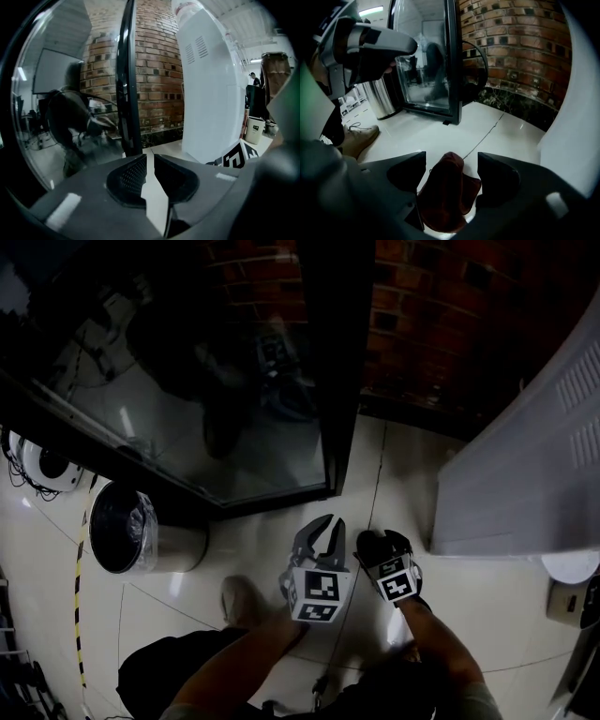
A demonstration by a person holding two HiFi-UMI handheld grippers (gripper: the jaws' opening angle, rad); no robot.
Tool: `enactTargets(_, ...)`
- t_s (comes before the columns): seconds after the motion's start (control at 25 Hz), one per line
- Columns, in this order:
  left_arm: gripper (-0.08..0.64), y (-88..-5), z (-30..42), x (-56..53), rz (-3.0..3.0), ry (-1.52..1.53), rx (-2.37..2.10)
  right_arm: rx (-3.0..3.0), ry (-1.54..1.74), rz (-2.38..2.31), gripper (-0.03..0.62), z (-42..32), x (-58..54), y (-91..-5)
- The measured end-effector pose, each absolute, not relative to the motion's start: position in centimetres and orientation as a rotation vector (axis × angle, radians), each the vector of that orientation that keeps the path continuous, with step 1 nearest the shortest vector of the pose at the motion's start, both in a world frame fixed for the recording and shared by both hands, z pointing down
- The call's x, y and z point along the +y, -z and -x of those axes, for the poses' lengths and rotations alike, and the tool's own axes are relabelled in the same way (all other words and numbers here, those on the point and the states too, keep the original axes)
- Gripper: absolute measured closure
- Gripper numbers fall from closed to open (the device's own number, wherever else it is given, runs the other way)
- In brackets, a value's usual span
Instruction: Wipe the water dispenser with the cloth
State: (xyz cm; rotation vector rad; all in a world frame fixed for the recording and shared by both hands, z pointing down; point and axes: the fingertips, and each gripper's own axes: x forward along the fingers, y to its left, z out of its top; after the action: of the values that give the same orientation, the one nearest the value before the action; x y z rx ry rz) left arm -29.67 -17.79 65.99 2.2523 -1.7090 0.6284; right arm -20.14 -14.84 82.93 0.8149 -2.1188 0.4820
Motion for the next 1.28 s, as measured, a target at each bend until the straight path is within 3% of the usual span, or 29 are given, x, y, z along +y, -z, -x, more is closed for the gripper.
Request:
enactTargets(0.16, 0.514, -65.8, 29.8, -17.5, -2.243, -0.629, -1.700, -2.046, -0.484, -0.740, 0.238, 19.7, -14.1, -85.6)
enactTargets(0.24, 0.514, -65.7, 29.7, -17.5, -2.249, -0.629, -1.688, -2.005, -0.492, -0.711, 0.270, 19.4, -13.6, -86.8)
enactTargets(0.52, 0.515, -64.8, 29.5, -17.6, -2.266, -0.661, -1.681, -1.944, -0.486, -0.690, 0.496, 18.5, -12.2, -88.0)
enactTargets(0.64, 0.515, -63.3, 29.2, -18.2, -2.294, -0.658, -1.686, -1.979, -0.500, -0.754, 0.518, 17.9, -12.9, -85.6)
enactTargets(0.84, 0.533, -58.0, 28.5, -20.6, -2.354, -0.568, -1.737, -2.071, -0.437, -0.957, 0.521, 16.5, -15.9, -76.1)
enactTargets(1.28, 0.560, -41.3, 23.7, -21.4, -2.574, -0.325, -1.693, -2.186, 0.072, -1.349, 0.522, 13.0, -19.2, -45.0)
